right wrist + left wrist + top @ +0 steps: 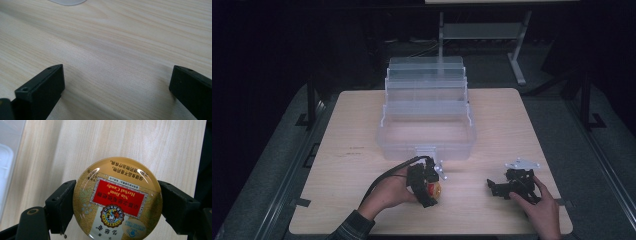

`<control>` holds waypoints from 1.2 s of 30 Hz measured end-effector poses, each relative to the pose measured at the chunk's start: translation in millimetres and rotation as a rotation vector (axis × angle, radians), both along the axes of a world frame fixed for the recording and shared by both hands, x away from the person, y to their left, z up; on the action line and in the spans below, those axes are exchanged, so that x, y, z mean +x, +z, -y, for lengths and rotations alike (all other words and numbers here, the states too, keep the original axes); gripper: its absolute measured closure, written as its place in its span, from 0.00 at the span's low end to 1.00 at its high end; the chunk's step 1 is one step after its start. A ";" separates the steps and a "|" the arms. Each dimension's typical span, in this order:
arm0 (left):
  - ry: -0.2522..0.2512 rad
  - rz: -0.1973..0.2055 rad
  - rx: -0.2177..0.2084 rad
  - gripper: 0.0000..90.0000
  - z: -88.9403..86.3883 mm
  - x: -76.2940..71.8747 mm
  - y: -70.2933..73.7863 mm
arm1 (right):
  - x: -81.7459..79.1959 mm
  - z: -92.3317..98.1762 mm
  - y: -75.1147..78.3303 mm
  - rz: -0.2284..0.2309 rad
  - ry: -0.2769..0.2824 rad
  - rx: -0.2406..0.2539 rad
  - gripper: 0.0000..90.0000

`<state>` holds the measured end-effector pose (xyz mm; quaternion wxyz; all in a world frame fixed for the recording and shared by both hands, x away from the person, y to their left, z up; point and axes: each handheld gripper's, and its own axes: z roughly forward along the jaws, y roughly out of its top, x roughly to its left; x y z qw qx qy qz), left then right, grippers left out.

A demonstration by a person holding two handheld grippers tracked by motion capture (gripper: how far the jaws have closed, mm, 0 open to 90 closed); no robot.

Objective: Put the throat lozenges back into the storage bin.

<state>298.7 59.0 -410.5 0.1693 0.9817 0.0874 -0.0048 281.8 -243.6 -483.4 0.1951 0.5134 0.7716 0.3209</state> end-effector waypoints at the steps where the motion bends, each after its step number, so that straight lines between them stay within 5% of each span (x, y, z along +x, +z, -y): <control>1: 0.002 0.003 -0.001 0.22 0.0 0.1 1.1 | 0.0 0.0 0.0 0.000 0.000 0.000 0.00; 36: -0.007 0.019 -0.031 0.22 0.1 14.9 46.6 | 0.0 0.1 0.0 0.000 0.001 0.000 0.00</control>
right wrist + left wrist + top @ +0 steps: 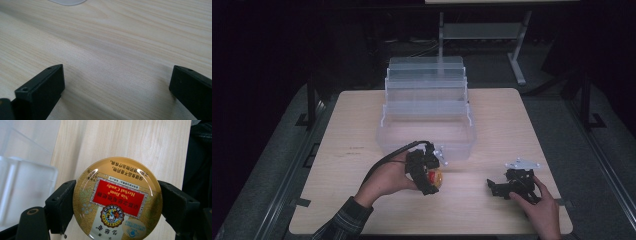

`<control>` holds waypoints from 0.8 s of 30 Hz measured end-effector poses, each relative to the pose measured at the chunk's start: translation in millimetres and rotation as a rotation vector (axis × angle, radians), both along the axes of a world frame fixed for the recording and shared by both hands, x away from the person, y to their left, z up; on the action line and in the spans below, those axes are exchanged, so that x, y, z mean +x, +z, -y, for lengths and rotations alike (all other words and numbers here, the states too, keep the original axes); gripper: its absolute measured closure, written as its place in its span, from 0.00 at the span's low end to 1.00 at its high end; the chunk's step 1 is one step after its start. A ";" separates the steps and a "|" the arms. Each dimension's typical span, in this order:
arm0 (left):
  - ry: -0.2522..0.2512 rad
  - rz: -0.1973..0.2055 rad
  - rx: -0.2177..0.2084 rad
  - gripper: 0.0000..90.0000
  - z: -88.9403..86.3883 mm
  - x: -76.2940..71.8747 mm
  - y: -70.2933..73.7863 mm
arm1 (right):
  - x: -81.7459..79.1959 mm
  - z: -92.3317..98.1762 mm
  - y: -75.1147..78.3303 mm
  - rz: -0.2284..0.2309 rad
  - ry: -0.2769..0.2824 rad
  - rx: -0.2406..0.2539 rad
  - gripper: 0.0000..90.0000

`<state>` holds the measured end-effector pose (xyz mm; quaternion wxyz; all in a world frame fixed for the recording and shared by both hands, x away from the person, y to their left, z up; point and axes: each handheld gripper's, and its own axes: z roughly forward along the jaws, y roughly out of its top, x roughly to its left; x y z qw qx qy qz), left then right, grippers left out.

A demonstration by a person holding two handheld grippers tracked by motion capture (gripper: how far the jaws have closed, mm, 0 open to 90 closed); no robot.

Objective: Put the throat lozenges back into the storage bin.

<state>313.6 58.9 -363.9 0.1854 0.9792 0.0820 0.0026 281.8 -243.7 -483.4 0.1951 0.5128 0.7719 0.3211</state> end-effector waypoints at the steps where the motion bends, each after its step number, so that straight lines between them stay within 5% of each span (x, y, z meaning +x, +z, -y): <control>1: 0.001 0.004 0.000 0.22 -0.3 1.3 2.7 | 0.0 0.0 0.0 0.000 0.000 0.000 0.00; 24: 0.041 0.027 -0.017 0.22 -6.3 21.6 27.5 | -0.1 0.0 0.1 0.000 0.000 0.000 0.00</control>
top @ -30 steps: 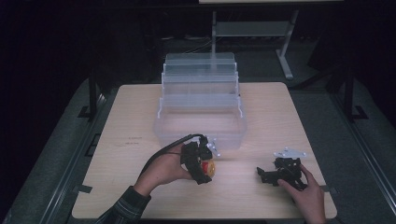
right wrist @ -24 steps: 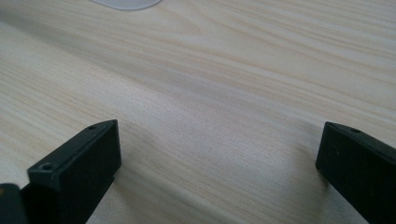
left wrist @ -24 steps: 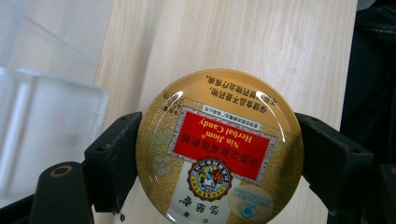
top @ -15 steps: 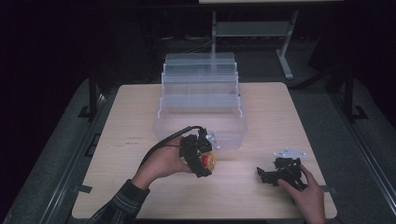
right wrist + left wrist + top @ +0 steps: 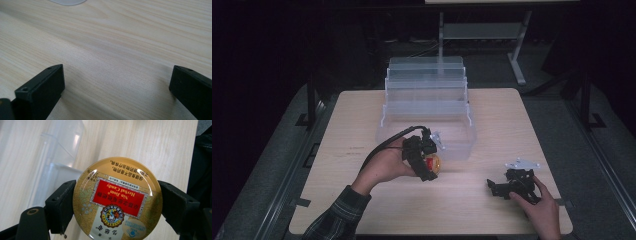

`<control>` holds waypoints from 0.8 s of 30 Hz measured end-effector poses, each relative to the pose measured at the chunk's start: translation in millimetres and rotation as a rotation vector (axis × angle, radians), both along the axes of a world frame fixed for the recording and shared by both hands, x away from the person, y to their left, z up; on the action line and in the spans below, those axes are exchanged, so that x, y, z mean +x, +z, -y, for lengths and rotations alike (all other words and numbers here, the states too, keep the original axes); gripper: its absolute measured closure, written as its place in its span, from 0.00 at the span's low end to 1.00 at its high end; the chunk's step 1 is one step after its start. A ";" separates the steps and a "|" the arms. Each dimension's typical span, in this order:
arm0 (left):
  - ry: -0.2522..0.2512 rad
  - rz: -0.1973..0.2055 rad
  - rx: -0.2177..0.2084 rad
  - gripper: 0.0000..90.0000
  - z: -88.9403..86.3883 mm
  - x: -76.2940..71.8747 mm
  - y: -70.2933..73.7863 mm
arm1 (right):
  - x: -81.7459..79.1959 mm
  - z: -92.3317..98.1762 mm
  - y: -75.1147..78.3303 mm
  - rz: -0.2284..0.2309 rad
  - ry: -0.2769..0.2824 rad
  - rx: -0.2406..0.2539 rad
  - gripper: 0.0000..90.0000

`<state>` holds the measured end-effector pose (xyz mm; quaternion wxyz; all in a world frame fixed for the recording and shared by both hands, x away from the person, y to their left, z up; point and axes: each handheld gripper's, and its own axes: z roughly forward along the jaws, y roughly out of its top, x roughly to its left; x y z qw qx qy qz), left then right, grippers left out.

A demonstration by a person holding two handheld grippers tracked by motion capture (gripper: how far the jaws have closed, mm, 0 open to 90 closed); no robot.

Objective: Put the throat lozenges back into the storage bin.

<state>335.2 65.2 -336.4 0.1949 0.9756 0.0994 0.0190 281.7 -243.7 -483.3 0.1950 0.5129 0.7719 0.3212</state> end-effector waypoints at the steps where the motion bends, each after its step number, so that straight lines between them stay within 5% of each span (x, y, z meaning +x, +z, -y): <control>1: 0.002 0.003 0.001 0.22 -0.5 1.5 0.9 | 0.0 0.0 0.0 0.001 0.000 0.000 0.00; 24: 0.086 0.020 -0.011 0.22 -13.6 26.1 15.1 | 0.0 0.1 0.0 0.000 0.001 0.000 0.00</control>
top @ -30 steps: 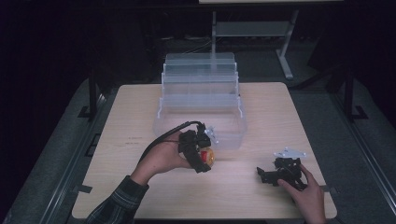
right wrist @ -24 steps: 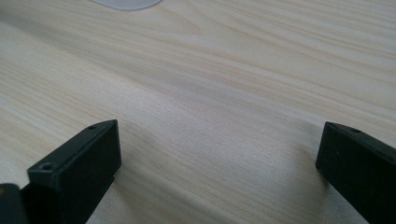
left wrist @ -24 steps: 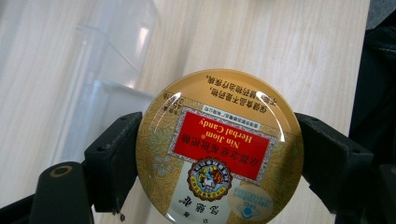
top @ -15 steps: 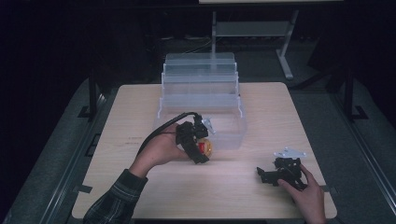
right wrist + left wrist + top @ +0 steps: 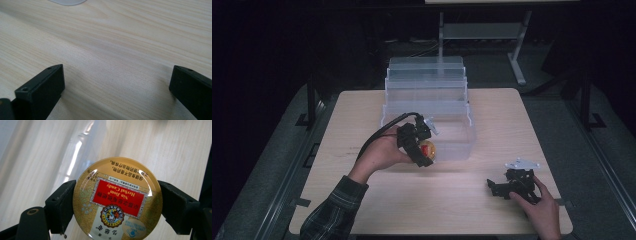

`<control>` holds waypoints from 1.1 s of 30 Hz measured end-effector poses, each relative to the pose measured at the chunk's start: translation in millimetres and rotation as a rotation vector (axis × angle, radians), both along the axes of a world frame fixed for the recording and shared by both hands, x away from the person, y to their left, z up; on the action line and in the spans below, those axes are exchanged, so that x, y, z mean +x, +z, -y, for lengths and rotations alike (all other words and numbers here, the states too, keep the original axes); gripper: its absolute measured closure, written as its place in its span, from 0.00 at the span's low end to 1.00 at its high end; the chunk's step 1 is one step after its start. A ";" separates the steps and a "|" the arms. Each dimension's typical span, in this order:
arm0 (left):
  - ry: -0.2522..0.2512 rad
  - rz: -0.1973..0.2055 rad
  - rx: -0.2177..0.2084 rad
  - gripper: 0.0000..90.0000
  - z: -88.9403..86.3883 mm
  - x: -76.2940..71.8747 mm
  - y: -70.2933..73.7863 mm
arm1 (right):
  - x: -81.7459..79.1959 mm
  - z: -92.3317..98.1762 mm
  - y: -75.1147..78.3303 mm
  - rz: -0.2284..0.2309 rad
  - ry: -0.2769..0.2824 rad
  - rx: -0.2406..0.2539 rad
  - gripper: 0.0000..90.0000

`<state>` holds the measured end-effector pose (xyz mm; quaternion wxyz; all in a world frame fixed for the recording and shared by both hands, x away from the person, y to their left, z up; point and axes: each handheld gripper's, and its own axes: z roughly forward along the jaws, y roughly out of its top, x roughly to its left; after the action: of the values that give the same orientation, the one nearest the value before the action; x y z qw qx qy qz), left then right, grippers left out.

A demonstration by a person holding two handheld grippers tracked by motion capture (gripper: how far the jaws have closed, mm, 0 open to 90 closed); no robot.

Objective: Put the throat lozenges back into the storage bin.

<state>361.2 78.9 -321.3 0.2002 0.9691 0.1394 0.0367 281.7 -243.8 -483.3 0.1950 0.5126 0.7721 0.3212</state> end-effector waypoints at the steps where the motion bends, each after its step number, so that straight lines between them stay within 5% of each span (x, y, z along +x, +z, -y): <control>1: 0.009 0.000 -0.003 0.22 -1.0 1.2 0.4 | 0.0 0.0 0.0 0.000 0.000 0.000 0.00; 18: 0.093 0.003 -0.021 0.22 -17.6 18.8 5.2 | 0.0 -0.1 0.0 0.000 -0.001 0.001 0.00; 33: 0.152 0.019 0.012 0.22 -32.0 35.3 5.6 | 0.0 -0.2 0.0 0.000 -0.002 0.001 0.00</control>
<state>396.5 110.9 -315.7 0.1922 0.9566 0.2102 0.0618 281.7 -243.6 -483.3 0.1949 0.5134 0.7715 0.3213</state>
